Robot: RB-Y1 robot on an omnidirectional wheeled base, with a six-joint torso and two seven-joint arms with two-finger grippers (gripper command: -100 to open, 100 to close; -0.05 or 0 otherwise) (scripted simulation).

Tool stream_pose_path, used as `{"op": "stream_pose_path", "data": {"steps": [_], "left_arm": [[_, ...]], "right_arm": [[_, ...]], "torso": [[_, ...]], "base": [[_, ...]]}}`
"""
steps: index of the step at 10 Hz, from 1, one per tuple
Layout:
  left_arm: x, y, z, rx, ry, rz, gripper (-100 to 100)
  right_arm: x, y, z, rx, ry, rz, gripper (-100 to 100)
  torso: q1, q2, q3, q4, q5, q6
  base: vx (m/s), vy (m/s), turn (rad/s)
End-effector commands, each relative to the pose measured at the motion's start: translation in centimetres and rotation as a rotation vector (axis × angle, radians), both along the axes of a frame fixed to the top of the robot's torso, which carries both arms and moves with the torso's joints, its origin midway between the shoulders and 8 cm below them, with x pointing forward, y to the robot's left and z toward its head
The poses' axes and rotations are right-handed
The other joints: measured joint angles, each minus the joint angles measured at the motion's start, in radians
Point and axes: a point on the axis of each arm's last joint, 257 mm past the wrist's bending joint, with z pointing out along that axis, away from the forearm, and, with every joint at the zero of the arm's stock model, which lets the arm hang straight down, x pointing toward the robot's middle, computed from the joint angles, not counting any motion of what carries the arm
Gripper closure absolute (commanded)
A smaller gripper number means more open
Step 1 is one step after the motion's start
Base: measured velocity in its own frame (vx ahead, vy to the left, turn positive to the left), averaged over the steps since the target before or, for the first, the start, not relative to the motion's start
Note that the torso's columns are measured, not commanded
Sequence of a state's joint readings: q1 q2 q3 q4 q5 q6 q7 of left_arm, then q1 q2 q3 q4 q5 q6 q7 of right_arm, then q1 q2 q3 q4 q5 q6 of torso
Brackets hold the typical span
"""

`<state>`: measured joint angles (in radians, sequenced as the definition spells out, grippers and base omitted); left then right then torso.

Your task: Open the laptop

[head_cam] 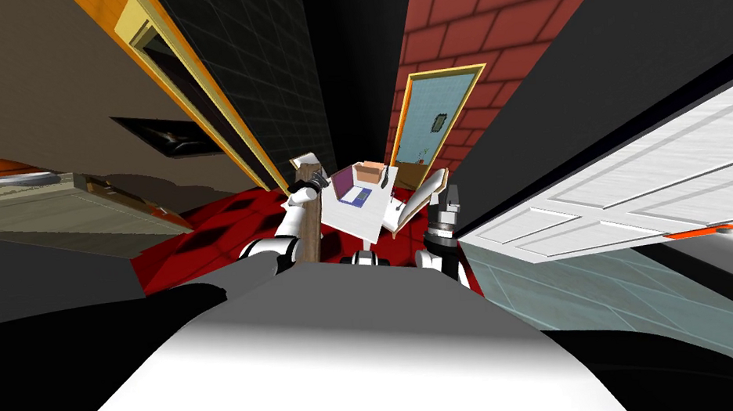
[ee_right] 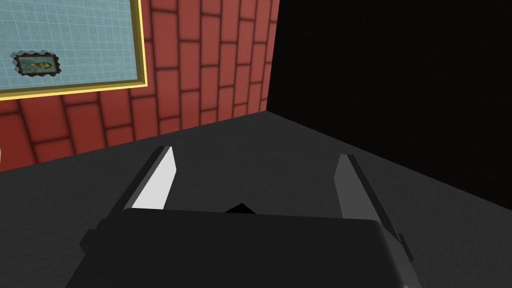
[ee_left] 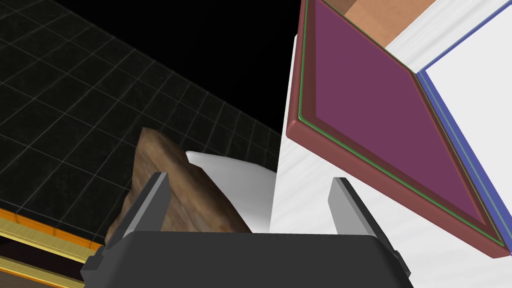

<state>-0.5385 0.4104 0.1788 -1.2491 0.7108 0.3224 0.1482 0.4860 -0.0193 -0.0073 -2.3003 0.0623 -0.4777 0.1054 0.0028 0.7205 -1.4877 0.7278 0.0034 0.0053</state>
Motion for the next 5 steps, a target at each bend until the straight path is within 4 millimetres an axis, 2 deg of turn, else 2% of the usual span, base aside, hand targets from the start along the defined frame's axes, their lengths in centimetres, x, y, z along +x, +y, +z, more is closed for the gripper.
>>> {"op": "stream_pose_path", "data": {"steps": [1, 3, 4, 5], "left_arm": [[-0.1, -0.3, -0.8, -0.003, 0.016, -0.003, -100], [-0.1, -0.3, -0.8, -0.003, 0.016, -0.003, -100], [0.2, 0.5, 0.9, 0.008, -0.003, 0.004, -100], [0.2, 0.5, 0.9, 0.008, -0.003, 0.004, -100]], "right_arm": [[0.0, 0.0, 0.0, 0.0, 0.0, 0.0, 0], [0.0, 0.0, 0.0, 0.0, 0.0, 0.0, 0], [0.0, 0.0, 0.0, 0.0, 0.0, 0.0, 0], [0.0, 0.0, 0.0, 0.0, 0.0, 0.0, 0]], "torso": [[-0.001, 0.001, 0.001, 0.0, 0.0, 0.0], [-0.001, 0.002, 0.002, 0.0, 0.0, -0.001], [0.0, 0.003, 0.002, 0.0, 0.0, 0.0], [0.001, 0.003, 0.002, 0.003, -0.001, -0.001]], "base": [[-0.001, -0.006, 0.018], [-0.001, -0.005, 0.013], [-0.001, -0.01, 0.028], [-0.002, -0.015, 0.044]]}}
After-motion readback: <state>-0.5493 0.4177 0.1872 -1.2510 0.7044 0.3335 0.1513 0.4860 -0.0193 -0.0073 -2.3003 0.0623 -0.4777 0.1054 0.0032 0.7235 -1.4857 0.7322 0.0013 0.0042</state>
